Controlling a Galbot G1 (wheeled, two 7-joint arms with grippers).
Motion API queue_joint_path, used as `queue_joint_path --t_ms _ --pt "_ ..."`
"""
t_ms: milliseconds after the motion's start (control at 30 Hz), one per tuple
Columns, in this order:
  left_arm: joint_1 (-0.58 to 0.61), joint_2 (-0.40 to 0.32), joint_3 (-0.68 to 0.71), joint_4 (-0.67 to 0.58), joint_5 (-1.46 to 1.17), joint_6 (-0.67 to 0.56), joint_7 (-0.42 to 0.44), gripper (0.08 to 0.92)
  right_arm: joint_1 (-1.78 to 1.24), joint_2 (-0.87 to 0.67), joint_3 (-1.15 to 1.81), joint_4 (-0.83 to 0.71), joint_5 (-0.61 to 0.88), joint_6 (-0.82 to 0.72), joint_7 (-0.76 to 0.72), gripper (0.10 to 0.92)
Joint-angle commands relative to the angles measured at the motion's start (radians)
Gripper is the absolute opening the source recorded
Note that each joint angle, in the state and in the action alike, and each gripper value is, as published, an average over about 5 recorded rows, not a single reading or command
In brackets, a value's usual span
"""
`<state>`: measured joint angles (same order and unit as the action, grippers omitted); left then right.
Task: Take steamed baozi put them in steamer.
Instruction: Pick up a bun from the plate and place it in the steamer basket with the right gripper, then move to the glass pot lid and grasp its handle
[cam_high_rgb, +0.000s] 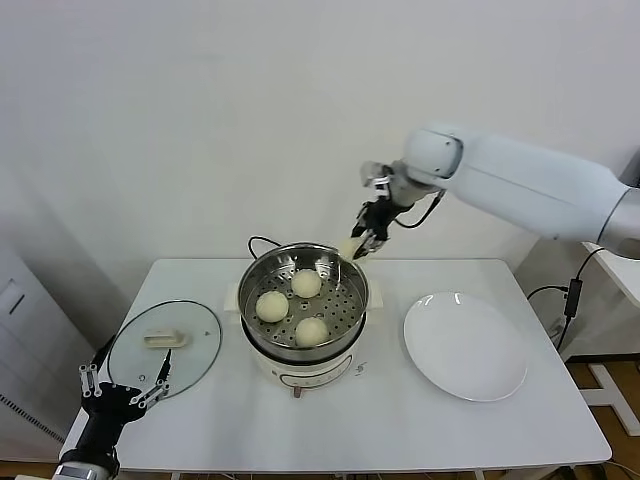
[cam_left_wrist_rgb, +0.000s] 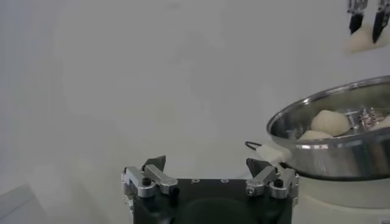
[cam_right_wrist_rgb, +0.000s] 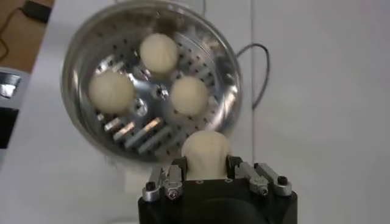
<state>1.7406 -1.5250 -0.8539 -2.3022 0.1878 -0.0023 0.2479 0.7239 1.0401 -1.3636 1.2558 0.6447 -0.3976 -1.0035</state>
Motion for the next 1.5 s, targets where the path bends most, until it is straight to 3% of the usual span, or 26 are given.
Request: queue_joint_path --t_ms 33,600,700,1033,1167,1300,1367,1500 --pt "-0.006 0.0 0.002 0.001 -0.004 0.004 0.0 0.823 -0.069 0.071 -0.047 0.099 0.053 -0.127 0.098 0.399" --pt "-0.004 0.003 -0.009 0.014 -0.017 0.001 0.001 0.823 -0.186 0.06 -0.026 0.063 -0.047 -0.139 0.176 0.389" --pt "-0.003 0.001 -0.007 0.016 -0.016 -0.001 0.001 0.823 -0.193 0.063 -0.026 0.057 -0.057 -0.138 0.189 0.44" --pt "-0.002 0.009 -0.008 0.013 -0.018 -0.001 0.001 0.823 -0.189 0.056 0.006 0.046 -0.036 -0.138 0.224 0.722" --pt "0.0 0.016 -0.011 0.012 -0.032 -0.003 0.001 0.823 -0.151 0.015 0.077 0.058 0.092 -0.135 0.204 0.805" --pt "-0.003 0.021 -0.011 0.014 -0.04 -0.002 0.001 0.823 -0.128 -0.048 0.168 0.049 0.289 -0.085 0.224 0.821" --pt "-0.008 0.024 -0.008 0.015 -0.04 0.0 0.001 0.823 -0.15 -0.079 0.211 0.029 0.385 0.0 0.338 0.822" --pt "-0.023 0.037 0.001 0.015 -0.039 0.009 -0.002 0.823 -0.291 -0.139 0.335 -0.003 0.553 0.227 0.731 0.823"
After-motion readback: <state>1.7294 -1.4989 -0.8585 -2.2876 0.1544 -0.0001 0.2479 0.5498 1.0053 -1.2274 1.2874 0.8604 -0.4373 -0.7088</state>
